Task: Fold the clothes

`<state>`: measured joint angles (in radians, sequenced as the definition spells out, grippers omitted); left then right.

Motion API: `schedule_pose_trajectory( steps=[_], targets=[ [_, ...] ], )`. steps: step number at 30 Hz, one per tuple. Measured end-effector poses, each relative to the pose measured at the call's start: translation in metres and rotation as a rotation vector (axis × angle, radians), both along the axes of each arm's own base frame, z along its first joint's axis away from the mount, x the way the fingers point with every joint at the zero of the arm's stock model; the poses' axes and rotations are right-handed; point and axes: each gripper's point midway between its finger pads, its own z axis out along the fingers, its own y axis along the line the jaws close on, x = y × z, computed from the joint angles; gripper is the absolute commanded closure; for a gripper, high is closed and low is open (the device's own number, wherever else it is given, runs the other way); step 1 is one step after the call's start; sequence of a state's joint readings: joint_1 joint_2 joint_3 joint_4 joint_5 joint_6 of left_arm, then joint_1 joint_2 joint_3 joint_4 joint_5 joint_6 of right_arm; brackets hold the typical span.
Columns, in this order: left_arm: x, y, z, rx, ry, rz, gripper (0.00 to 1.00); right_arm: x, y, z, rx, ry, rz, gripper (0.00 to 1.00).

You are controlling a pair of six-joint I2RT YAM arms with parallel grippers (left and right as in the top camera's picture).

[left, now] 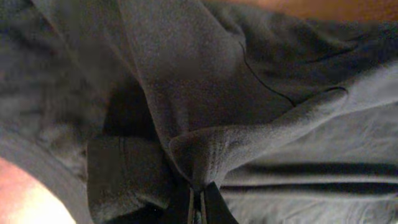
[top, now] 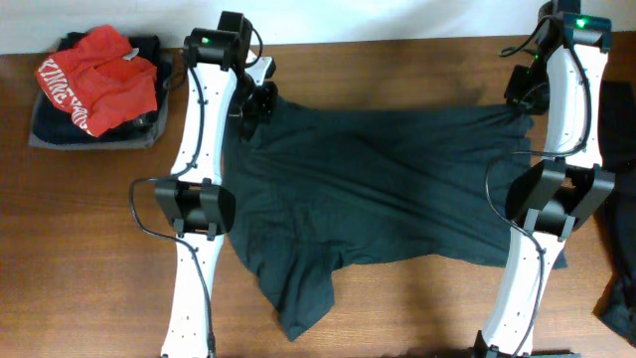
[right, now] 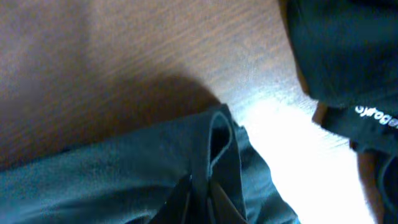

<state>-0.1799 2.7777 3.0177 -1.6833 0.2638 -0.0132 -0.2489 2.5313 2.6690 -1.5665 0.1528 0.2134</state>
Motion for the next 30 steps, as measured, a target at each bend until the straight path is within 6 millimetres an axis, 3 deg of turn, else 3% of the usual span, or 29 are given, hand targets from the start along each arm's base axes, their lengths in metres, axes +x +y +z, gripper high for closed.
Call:
schedule_pose_trajectory(
  steps=[5, 11, 15, 21, 24, 28, 30],
  targets=[
    [-0.026, 0.006, -0.007, 0.028, 0.120, 0.008, 0.99, -0.005, 0.003, -0.001, 0.017, 0.021, 0.001, 0.89],
    [-0.033, 0.007, -0.012, 0.035, 0.155, 0.008, 0.99, -0.011, 0.005, -0.002, 0.025, 0.043, -0.003, 0.96],
    [-0.033, 0.008, -0.012, 0.039, 0.155, 0.008, 0.94, -0.011, 0.005, -0.002, 0.026, 0.045, 0.003, 0.70],
    [-0.033, 0.010, -0.012, 0.043, 0.155, 0.014, 0.92, -0.029, 0.009, -0.003, 0.041, 0.119, 0.001, 0.62],
    [-0.032, 0.011, -0.012, 0.046, 0.155, 0.017, 0.80, -0.030, 0.008, -0.003, 0.034, 0.122, 0.003, 0.26],
    [-0.034, 0.012, -0.014, 0.052, 0.162, 0.020, 0.79, -0.030, 0.007, -0.002, 0.030, 0.124, 0.004, 0.22],
    [-0.036, 0.014, -0.017, 0.059, 0.175, 0.019, 0.80, -0.030, 0.007, -0.002, 0.030, 0.124, 0.004, 0.14]
  ],
)
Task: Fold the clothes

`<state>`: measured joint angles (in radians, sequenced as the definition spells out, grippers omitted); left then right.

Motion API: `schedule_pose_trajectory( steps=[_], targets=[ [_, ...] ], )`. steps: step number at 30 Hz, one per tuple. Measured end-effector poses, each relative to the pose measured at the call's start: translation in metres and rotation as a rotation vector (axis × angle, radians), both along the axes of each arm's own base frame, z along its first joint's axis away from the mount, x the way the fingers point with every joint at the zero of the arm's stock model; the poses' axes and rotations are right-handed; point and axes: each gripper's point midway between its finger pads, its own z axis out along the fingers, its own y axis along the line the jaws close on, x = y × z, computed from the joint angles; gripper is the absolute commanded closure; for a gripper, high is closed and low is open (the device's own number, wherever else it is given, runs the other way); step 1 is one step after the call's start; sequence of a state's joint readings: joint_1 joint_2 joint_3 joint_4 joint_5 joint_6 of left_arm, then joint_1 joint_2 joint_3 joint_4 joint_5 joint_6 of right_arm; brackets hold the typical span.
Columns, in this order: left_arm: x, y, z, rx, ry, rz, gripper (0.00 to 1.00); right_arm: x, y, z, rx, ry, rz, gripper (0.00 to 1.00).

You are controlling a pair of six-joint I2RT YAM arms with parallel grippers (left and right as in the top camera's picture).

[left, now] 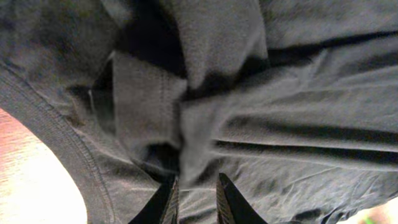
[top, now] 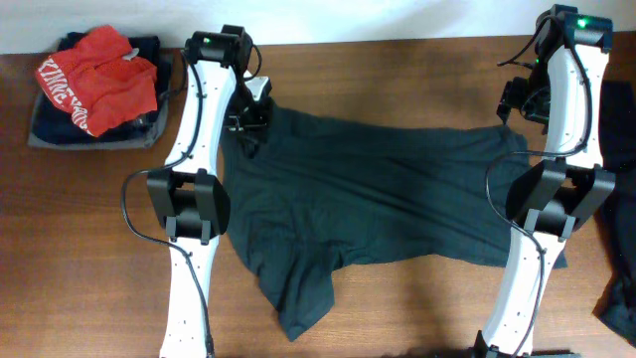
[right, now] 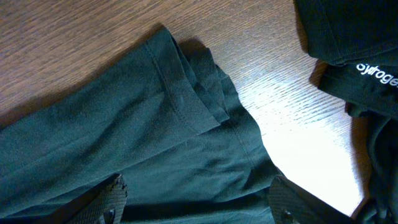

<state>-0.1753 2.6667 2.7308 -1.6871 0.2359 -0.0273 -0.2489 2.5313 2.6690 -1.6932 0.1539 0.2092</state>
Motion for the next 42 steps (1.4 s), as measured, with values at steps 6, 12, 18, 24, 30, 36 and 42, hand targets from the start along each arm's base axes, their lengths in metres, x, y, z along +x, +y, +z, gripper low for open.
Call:
schedule_pose_trajectory(
  steps=[6, 12, 18, 24, 30, 36, 42],
  targets=[
    [-0.010, 0.002, -0.013, 0.012, 0.059, 0.000, 0.69, 0.001, -0.001, 0.000, -0.004, -0.002, 0.001, 0.01],
    [-0.008, 0.004, -0.017, 0.025, 0.048, -0.012, 0.51, 0.014, -0.004, 0.001, -0.018, -0.057, 0.000, 0.01],
    [0.024, 0.002, -0.019, 0.021, -0.085, -0.026, 0.49, 0.032, -0.008, 0.003, -0.033, -0.134, 0.000, 0.01],
    [0.034, 0.002, -0.019, 0.018, -0.129, -0.037, 0.48, 0.033, -0.006, 0.002, -0.022, -0.135, 0.001, 0.01],
    [0.042, 0.001, -0.018, 0.015, -0.169, -0.062, 0.49, 0.031, -0.006, 0.002, -0.019, -0.128, 0.001, 0.01],
    [0.044, 0.001, -0.018, 0.017, -0.184, -0.087, 0.62, 0.029, -0.001, 0.001, 0.004, -0.117, 0.024, 0.01],
    [0.051, 0.000, -0.018, 0.015, -0.222, -0.134, 0.47, 0.028, 0.002, 0.001, 0.023, -0.115, 0.038, 0.01]
  ],
)
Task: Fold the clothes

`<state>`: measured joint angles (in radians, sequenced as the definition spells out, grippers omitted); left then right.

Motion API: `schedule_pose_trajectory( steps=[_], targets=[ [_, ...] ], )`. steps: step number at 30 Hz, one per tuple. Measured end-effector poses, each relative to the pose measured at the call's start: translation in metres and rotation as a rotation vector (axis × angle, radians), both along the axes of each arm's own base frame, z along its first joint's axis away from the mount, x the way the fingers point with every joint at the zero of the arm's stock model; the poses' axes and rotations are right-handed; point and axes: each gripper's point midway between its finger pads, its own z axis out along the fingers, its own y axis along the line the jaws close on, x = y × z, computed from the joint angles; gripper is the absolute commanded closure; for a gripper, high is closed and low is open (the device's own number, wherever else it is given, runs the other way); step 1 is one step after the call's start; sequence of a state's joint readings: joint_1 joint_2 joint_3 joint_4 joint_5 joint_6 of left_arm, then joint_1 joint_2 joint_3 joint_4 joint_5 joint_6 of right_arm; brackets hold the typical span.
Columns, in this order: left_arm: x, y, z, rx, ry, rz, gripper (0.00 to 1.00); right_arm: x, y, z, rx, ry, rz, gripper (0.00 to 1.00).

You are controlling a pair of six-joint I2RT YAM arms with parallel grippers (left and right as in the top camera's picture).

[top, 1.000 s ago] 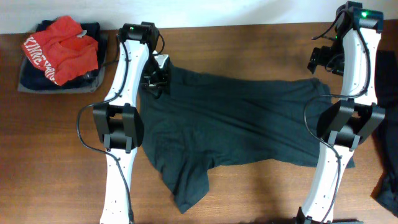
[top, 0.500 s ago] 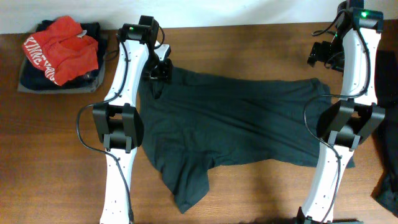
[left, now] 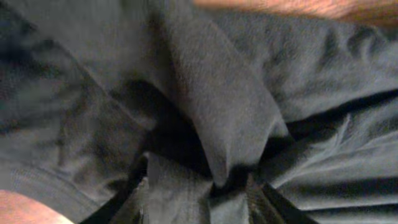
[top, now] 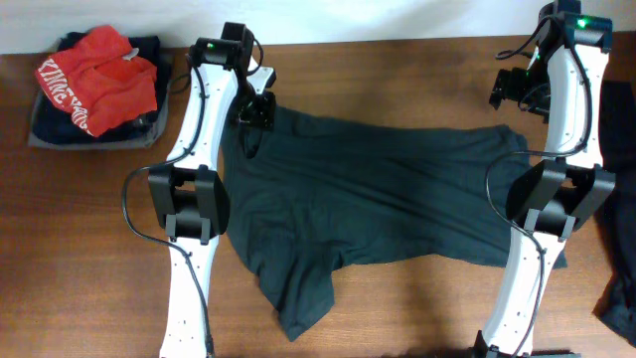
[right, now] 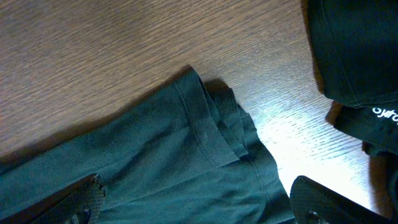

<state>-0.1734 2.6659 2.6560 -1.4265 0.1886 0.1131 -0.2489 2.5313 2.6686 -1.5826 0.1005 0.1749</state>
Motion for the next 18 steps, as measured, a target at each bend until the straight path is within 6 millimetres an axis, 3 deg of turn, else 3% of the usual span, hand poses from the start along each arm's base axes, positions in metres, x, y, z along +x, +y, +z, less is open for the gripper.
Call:
schedule_pose_trajectory(
  steps=[7, 18],
  targets=[
    [0.006, 0.000, 0.001, 0.012, -0.050, -0.117, 0.44, -0.005, 0.002, -0.001, 0.010, 0.021, 0.004, 0.01],
    [-0.030, 0.005, -0.002, 0.031, 0.054, -0.333, 0.45, -0.007, 0.004, -0.001, 0.019, 0.027, 0.005, 0.01]
  ],
)
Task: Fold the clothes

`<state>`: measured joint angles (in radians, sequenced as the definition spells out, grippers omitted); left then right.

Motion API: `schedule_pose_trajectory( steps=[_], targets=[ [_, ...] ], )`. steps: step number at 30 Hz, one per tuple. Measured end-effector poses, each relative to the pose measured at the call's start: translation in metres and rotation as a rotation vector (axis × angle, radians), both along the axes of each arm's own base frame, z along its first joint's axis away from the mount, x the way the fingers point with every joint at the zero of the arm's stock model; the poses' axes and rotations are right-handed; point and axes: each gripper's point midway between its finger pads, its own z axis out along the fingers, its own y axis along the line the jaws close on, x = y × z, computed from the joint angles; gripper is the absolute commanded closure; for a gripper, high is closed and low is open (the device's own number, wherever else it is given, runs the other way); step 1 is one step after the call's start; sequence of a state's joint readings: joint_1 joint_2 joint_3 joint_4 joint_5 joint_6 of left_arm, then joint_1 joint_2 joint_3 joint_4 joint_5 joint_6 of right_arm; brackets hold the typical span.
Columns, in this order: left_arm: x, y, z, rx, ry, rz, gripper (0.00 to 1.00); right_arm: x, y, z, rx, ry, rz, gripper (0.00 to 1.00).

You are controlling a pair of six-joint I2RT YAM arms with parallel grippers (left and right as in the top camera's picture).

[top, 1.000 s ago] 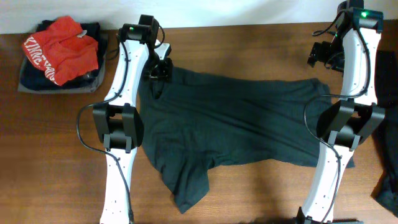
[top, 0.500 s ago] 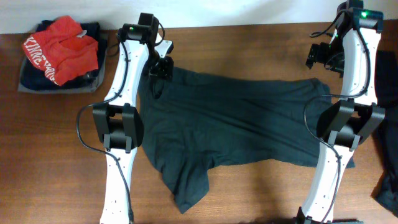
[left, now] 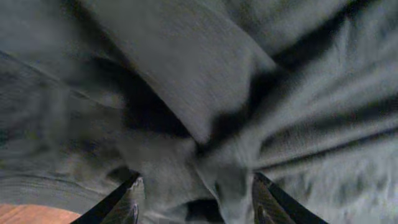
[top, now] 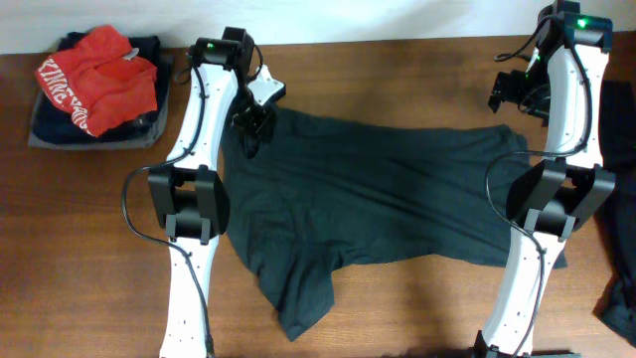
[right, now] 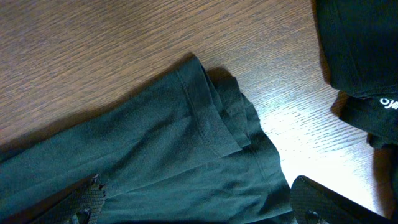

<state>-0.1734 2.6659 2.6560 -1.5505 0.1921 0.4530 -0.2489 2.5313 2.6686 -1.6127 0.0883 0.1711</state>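
A dark green T-shirt [top: 378, 194] lies spread on the wooden table, one sleeve hanging toward the front edge. My left gripper [top: 253, 114] is low over the shirt's far left corner. In the left wrist view it [left: 199, 202] stands open, with bunched cloth [left: 186, 93] lying between the wide-apart fingers [left: 132, 200]. My right gripper [top: 512, 91] hovers above the far right corner, open in the right wrist view [right: 199, 205], over the hemmed, slightly folded edge [right: 214, 118].
A pile of clothes topped by a red garment [top: 94, 75] sits at the far left corner. Dark clothing [top: 621, 109] lies at the right edge of the table, also seen as black fabric [right: 360, 43] beside the shirt's corner. Another dark item [top: 621, 303] is at the lower right.
My left wrist has turned a little over the bunched corner, still open. The right gripper has hardly moved and stays open above the right corner.
Both grippers were shut on the shirt's far corners, holding it stretched. A second later the shirt lay flatter, the right gripper was open and the left only slightly parted. Then both stood wide open over the corners, as they do now.
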Motion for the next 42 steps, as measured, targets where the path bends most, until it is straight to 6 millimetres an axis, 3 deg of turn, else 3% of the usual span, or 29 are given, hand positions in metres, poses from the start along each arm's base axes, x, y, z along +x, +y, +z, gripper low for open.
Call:
schedule_pose_trajectory(
  steps=[6, 8, 9, 15, 19, 30, 31, 34, 38, 40, 42],
  targets=[
    [-0.008, -0.006, 0.002, -0.043, 0.018, -0.076, 0.59, 0.000, 0.000, 0.000, 0.000, 0.001, 0.000, 0.01],
    [-0.006, -0.007, 0.002, -0.048, 0.006, -0.093, 0.32, 0.000, 0.000, 0.000, 0.000, 0.001, 0.000, 0.01],
    [-0.002, -0.008, 0.002, -0.050, -0.010, -0.103, 0.30, 0.000, 0.000, 0.000, 0.000, 0.001, 0.000, 0.01],
    [0.030, -0.009, 0.003, -0.041, -0.148, -0.128, 0.30, 0.000, 0.000, 0.000, 0.000, 0.001, 0.001, 0.01],
    [0.038, -0.009, 0.004, -0.030, -0.196, -0.179, 0.30, 0.000, 0.000, 0.000, 0.000, 0.001, 0.003, 0.01],
    [0.013, -0.005, -0.001, -0.027, -0.106, -0.279, 0.30, -0.001, 0.000, 0.000, 0.000, 0.005, 0.010, 0.01],
    [0.012, -0.006, -0.001, -0.033, -0.103, -0.284, 0.34, -0.001, 0.000, 0.000, 0.000, 0.005, 0.010, 0.01],
    [0.007, -0.009, -0.008, -0.053, -0.074, -0.295, 0.62, -0.002, 0.001, 0.000, 0.002, 0.011, 0.011, 0.01],
    [-0.002, -0.011, -0.017, -0.072, -0.030, -0.305, 0.81, -0.002, 0.001, 0.000, 0.002, 0.011, 0.009, 0.01],
    [-0.004, -0.011, -0.019, -0.076, -0.017, -0.307, 1.00, -0.002, 0.001, 0.000, 0.002, 0.010, 0.011, 0.01],
    [-0.008, -0.012, -0.018, -0.084, 0.000, -0.300, 0.99, -0.002, 0.001, 0.000, 0.002, 0.010, 0.011, 0.01]
  ],
)
